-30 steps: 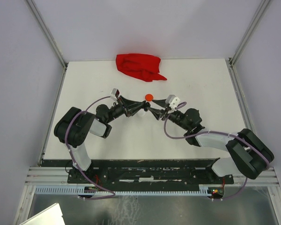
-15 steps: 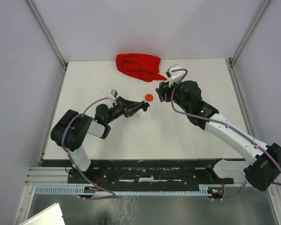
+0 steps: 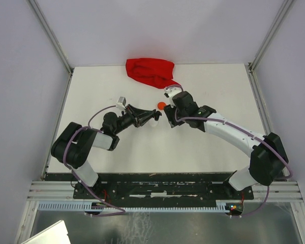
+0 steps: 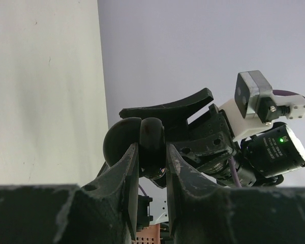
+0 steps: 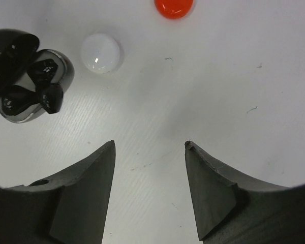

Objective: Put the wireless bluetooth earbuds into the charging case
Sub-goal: Place the earbud in the charging case, then adjust the earbud with the charging case.

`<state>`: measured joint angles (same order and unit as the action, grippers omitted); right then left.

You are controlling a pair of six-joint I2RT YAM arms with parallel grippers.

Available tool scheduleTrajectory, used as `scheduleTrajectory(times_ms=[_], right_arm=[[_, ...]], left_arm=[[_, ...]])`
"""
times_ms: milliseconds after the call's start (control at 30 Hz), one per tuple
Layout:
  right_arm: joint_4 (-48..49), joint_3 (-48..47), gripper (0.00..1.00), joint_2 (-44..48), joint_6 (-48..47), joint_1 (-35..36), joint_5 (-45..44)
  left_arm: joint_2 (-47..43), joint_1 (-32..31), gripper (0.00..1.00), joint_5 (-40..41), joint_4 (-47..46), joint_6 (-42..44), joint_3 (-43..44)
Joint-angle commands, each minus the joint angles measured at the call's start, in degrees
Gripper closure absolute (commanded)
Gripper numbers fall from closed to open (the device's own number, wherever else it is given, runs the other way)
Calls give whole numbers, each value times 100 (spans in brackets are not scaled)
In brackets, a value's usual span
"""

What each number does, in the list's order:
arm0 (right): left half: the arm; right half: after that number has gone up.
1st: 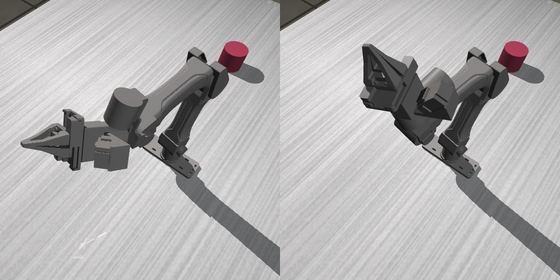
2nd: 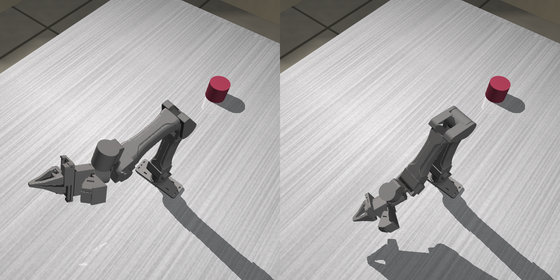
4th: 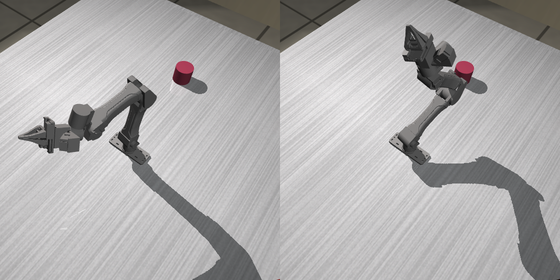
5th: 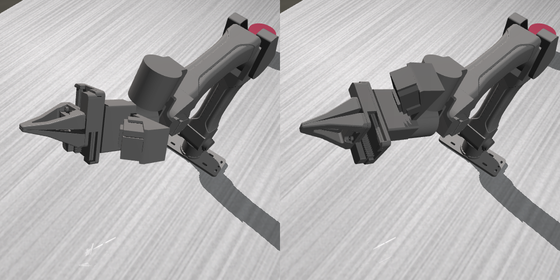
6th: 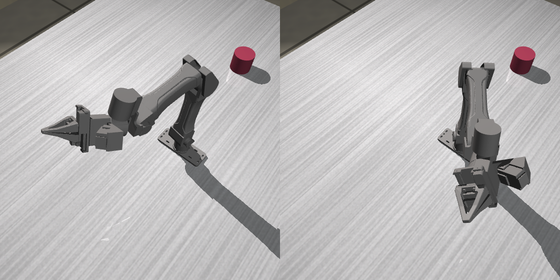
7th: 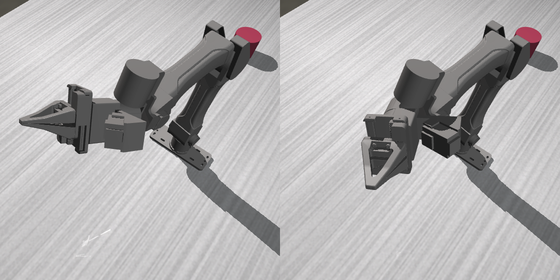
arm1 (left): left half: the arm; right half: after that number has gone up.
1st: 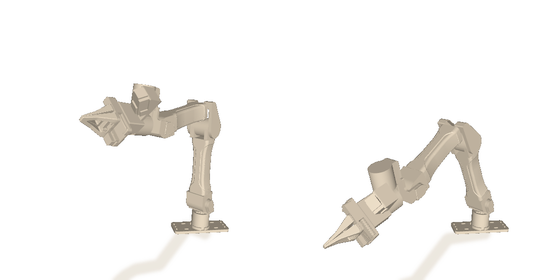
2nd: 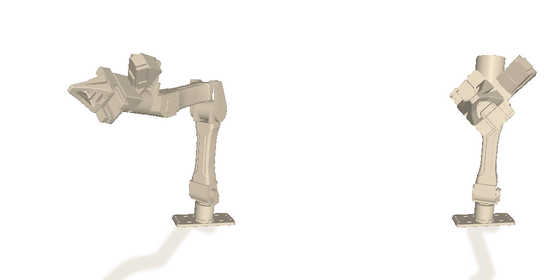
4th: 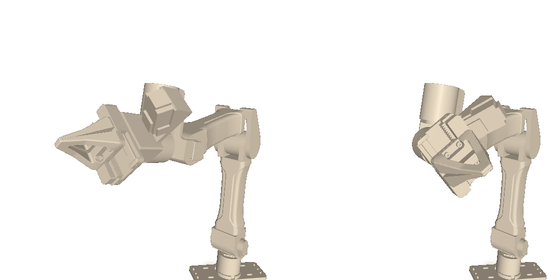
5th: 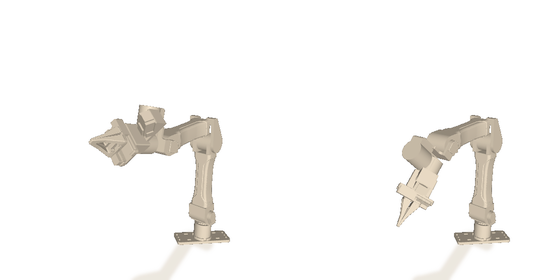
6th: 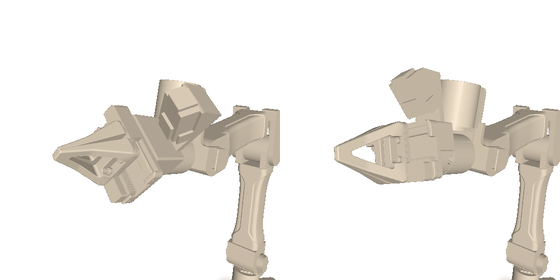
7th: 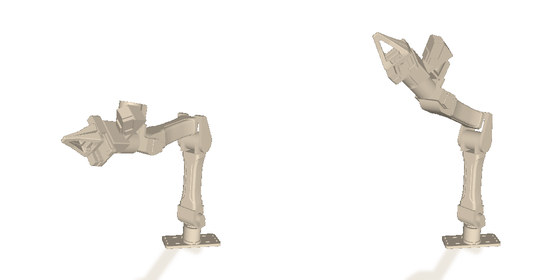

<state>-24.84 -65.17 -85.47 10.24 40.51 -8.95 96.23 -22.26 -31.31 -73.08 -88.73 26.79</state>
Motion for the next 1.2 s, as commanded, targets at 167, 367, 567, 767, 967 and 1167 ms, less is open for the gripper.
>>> scheduleTrajectory(times_ms=[167,367,567,767,967,1167], right_arm=[[168,-520,35,-266,192,227,43],[196,-644,35,-426,228,281,51],[215,-727,35,-532,253,306,35],[234,-785,35,-625,242,308,-55],[295,-817,35,-720,284,308,-264],[342,-835,35,-717,278,299,-493]], left_arm=[[49,-18,97,75,-242,275,18],[84,-22,97,30,-273,268,21],[117,-25,97,-41,-299,257,51],[121,-67,97,-85,-317,255,28],[91,-138,97,-112,-326,260,-24],[78,-178,97,-113,-358,260,-82]])
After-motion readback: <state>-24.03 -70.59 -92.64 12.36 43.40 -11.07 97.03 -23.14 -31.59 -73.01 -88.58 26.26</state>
